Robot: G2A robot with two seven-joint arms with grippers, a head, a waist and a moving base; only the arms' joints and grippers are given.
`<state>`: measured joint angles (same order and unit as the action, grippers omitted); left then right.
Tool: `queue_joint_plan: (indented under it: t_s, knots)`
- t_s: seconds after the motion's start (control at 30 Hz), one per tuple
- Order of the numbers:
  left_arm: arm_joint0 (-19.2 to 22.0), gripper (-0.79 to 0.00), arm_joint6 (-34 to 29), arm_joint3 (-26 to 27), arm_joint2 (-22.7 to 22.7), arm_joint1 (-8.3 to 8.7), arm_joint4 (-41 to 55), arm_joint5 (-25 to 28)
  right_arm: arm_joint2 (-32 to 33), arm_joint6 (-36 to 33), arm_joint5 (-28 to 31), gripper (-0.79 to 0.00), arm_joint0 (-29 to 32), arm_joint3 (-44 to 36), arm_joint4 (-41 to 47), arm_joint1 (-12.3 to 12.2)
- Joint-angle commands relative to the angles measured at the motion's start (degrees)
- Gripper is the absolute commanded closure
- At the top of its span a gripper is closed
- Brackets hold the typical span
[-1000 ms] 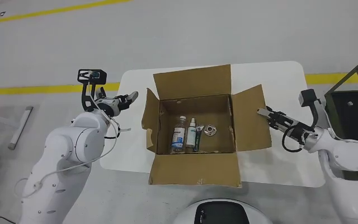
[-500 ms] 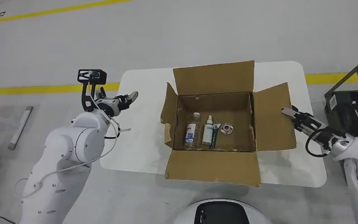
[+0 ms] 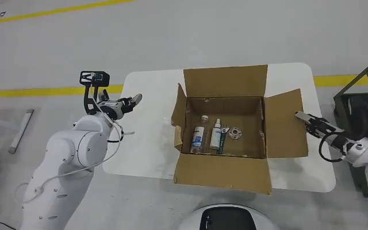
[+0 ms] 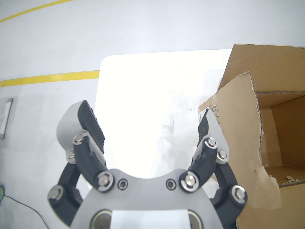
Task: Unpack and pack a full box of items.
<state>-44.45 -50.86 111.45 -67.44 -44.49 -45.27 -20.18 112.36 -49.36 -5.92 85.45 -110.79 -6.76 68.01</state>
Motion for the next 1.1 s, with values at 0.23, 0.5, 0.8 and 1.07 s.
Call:
queue_joint_plan:
  t_s: [0.23,0.5,0.8,1.07]
  knots:
    - [0.0,-0.785,0.0,0.0,0.0,0.0,0.0,0.0,4.94,8.18,3.47,0.0,4.63,1.03,1.57,-0.04]
    - [0.0,-0.785,0.0,0.0,0.0,0.0,0.0,0.0,0.8,10.58,3.23,0.0,5.21,2.4,-4.12,-0.24]
    - [0.0,-0.785,0.0,0.0,0.0,0.0,0.0,0.0,-0.59,9.3,2.84,0.0,4.32,3.31,-4.12,-0.42]
    - [0.0,-0.785,0.0,0.0,0.0,0.0,0.0,0.0,-4.61,11.94,5.73,0.0,3.88,4.61,4.15,0.19]
